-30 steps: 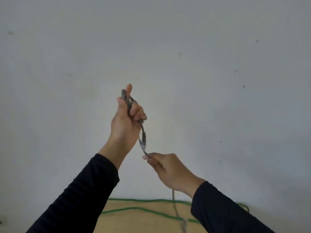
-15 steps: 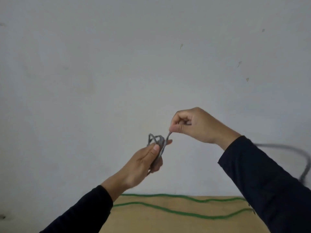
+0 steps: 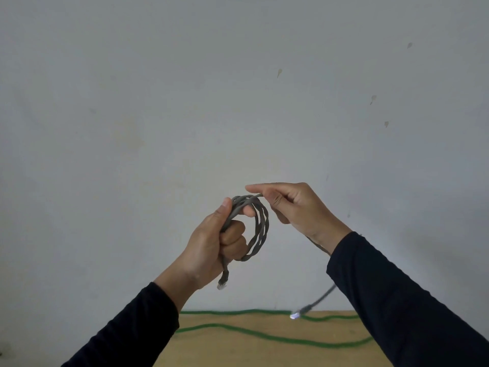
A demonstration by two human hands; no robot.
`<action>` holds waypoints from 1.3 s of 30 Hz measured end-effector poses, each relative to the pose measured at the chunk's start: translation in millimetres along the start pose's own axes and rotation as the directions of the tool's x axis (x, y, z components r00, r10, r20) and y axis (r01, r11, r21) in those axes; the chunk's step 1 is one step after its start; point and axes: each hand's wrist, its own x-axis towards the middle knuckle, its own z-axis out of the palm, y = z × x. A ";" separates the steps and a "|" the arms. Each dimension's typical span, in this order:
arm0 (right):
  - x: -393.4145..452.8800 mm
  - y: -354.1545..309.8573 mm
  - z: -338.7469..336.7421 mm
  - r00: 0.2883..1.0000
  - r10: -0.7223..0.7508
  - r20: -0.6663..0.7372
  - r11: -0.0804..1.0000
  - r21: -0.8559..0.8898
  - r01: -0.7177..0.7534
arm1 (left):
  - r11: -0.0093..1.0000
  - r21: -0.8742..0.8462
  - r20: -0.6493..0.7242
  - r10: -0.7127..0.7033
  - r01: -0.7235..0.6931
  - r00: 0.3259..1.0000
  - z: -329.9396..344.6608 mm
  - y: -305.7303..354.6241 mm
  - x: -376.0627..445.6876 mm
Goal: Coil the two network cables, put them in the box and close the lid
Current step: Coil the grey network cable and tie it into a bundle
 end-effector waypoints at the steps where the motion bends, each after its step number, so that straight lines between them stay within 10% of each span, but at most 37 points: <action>1: 0.0 0.9 1.0 1.000 -0.011 -0.011 1.000 -0.019 0.011 | 1.000 -0.022 0.002 -0.004 0.004 1.000 -0.5 0.2 1.2; 8: -5.3 0.0 8.6 0.998 -0.016 0.061 0.993 0.121 0.009 | 0.997 -0.078 0.002 0.009 -0.009 1.000 -2.8 1.2 4.8; 14: -2.6 4.3 17.2 0.998 -0.055 -0.004 0.998 0.012 0.055 | 0.973 0.185 -0.307 0.187 -0.135 0.933 -10.2 -2.8 14.8; 25: -15.8 16.6 34.9 0.999 0.036 -0.029 0.999 0.010 -0.036 | 0.447 0.891 -0.208 0.554 -0.077 0.806 -18.3 -16.2 1.7; 32: -33.4 37.5 41.5 0.997 0.022 -0.072 0.982 -0.184 -0.035 | 0.784 0.619 -0.432 0.389 -0.046 0.814 -53.4 -17.7 9.1; 39: -34.9 53.1 23.6 0.994 0.107 0.023 0.945 -0.315 -0.095 | 0.941 0.298 -0.697 0.328 -0.159 0.637 -97.8 26.5 16.7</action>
